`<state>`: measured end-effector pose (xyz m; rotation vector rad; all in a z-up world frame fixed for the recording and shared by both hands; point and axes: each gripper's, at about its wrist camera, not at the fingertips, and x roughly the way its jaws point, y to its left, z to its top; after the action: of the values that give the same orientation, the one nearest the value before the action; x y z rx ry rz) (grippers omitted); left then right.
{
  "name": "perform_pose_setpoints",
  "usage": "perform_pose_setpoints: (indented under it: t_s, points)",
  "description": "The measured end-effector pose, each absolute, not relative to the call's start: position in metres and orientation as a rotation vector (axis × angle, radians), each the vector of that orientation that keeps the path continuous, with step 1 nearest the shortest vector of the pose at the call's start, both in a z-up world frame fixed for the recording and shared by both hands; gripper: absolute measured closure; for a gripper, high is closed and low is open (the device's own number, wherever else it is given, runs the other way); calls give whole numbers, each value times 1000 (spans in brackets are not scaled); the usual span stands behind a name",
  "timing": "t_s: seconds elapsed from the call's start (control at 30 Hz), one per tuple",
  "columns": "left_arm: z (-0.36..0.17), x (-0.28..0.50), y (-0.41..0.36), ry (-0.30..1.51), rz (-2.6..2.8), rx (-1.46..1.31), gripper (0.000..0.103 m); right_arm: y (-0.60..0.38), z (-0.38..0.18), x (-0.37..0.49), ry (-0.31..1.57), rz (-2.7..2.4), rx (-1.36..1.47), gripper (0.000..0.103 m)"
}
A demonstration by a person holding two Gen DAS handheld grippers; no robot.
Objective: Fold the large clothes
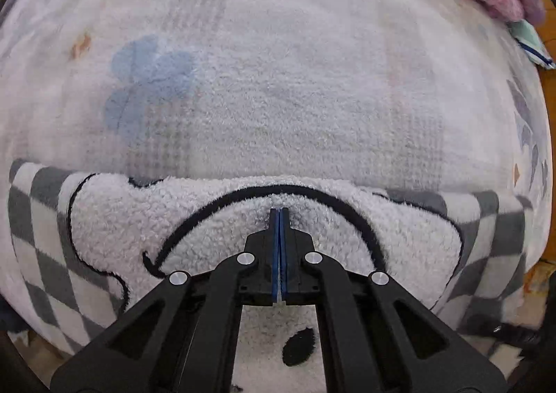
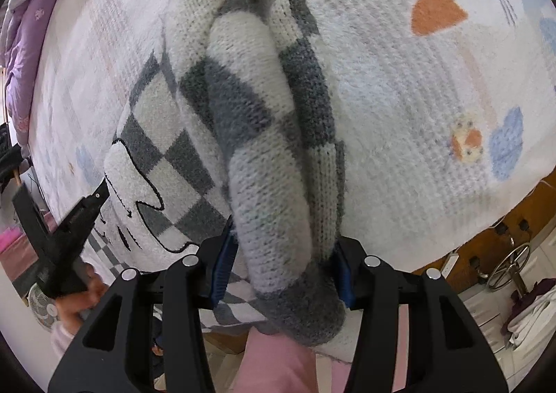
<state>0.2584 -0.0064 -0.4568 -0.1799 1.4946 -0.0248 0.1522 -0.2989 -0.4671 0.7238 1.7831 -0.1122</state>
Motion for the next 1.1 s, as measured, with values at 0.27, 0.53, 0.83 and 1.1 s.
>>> perform_pose_setpoints:
  t_s: [0.27,0.53,0.83,1.1]
  points:
    - [-455,120,6,1565,-35,-277,103,-300,-474,155,1815,-120,636,55]
    - [-477,57,20,1756,68,-379,103,-296,-479,150,1808,-72,582,53]
    - [-428,133,29,1556,99,-312,103,-323,-501,148,1811,-3,622,52]
    - [-451,145,29,1551,108,-288,103,-330,-478,137,1728,136,673,72]
